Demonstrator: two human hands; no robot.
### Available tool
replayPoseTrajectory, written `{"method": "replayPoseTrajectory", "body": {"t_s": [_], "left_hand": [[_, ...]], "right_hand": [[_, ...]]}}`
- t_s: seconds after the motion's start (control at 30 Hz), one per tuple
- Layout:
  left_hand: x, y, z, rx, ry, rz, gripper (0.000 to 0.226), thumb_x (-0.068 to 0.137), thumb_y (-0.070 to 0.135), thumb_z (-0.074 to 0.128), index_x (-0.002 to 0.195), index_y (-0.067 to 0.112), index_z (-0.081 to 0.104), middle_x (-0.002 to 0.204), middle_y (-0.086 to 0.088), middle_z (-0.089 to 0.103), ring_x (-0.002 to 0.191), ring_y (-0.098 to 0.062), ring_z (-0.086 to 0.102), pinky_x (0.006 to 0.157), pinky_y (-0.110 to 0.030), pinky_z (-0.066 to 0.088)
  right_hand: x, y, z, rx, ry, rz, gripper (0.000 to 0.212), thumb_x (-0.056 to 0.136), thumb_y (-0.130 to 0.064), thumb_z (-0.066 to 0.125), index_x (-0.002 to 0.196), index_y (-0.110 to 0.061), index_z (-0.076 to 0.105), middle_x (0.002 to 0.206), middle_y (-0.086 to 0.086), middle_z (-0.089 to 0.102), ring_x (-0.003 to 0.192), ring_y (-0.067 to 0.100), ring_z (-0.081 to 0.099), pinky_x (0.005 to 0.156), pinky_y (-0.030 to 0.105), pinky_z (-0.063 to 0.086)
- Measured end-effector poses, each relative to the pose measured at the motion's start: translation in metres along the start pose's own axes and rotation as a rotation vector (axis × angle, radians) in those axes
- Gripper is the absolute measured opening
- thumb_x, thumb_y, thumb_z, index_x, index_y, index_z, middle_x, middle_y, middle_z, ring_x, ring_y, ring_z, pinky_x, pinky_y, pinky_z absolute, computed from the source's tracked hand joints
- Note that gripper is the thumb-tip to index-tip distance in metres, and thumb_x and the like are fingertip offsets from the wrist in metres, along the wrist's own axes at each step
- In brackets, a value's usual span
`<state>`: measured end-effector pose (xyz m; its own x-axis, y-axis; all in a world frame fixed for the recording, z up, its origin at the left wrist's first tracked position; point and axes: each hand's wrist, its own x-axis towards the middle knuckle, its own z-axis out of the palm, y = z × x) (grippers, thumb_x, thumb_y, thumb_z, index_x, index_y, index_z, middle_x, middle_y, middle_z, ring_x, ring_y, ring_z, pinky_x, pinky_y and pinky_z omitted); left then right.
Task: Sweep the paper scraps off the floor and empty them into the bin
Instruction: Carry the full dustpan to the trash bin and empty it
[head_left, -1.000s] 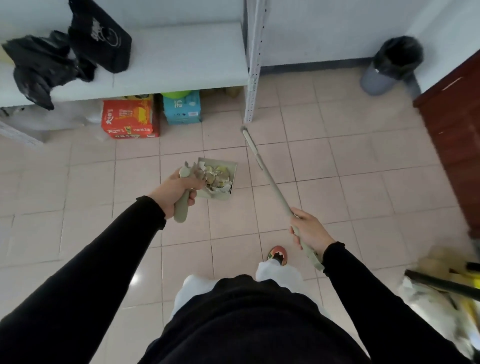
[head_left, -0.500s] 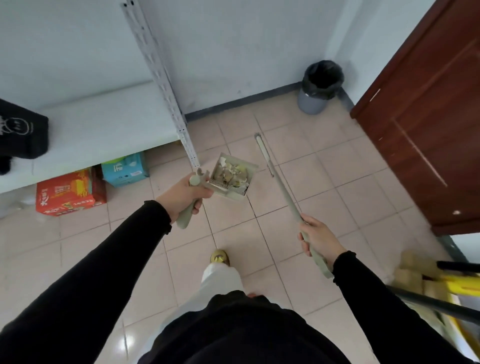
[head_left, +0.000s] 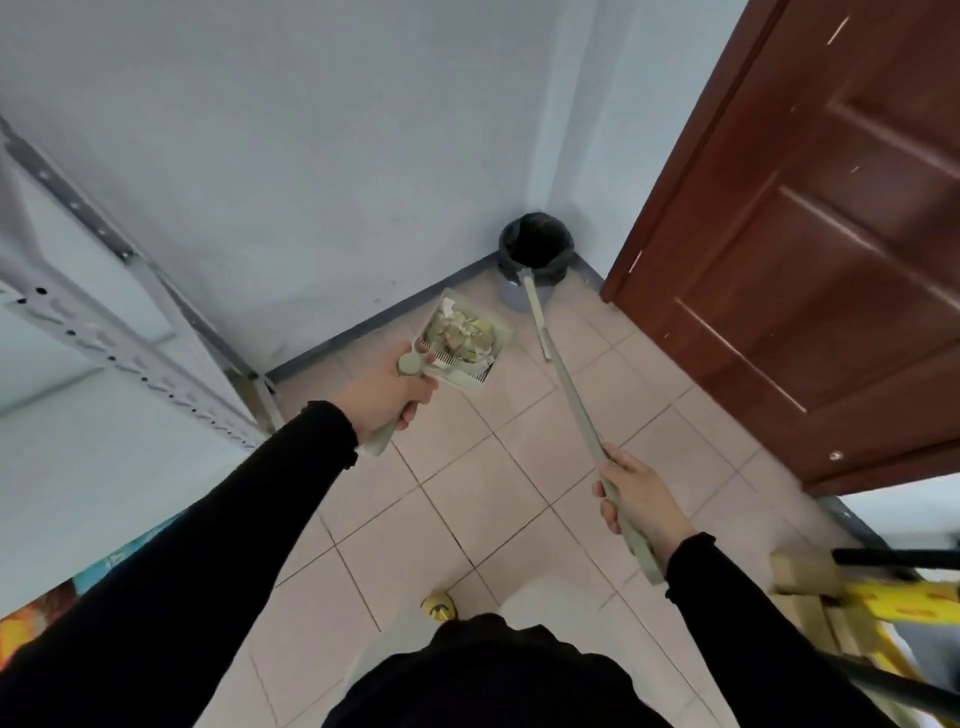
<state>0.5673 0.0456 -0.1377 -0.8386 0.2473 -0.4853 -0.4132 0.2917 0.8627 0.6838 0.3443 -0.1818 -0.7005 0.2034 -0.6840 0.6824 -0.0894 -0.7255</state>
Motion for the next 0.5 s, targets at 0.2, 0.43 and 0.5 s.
{"method": "replayPoseTrajectory", "body": {"t_s": [0.2, 0.43, 0.5], "left_hand": [[0.100, 0.086, 0.009, 0.060, -0.045, 0.061, 0.042, 0.079, 0.002, 0.055, 0.121, 0.000, 0.048, 0.098, -0.015, 0.051, 0.045, -0.012, 0.040, 0.039, -0.023, 0.034], [0.229, 0.168, 0.050, 0.306, -0.049, 0.110, 0.034, 0.087, -0.006, 0.049, 0.097, 0.026, 0.050, 0.083, -0.011, 0.047, 0.048, -0.015, 0.038, 0.040, -0.023, 0.032], [0.264, 0.189, 0.065, 0.404, -0.067, 0.105, 0.036, 0.088, -0.005, 0.049, 0.101, 0.028, 0.050, 0.083, -0.010, 0.048, 0.051, -0.017, 0.037, 0.042, -0.024, 0.032]], "right_hand": [[0.067, -0.065, -0.023, 0.061, 0.048, -0.053, 0.043, 0.101, -0.010, 0.044, 0.142, -0.021, 0.048, 0.070, 0.006, 0.048, 0.035, 0.010, 0.041, 0.033, 0.019, 0.031], [0.167, -0.151, -0.081, 0.080, 0.017, -0.047, 0.045, 0.101, -0.009, 0.042, 0.144, -0.024, 0.044, 0.071, 0.006, 0.048, 0.037, 0.010, 0.041, 0.034, 0.019, 0.033], [0.194, -0.175, -0.098, 0.069, 0.000, -0.036, 0.043, 0.101, -0.009, 0.042, 0.141, -0.026, 0.046, 0.071, 0.006, 0.048, 0.037, 0.010, 0.041, 0.035, 0.019, 0.033]]}}
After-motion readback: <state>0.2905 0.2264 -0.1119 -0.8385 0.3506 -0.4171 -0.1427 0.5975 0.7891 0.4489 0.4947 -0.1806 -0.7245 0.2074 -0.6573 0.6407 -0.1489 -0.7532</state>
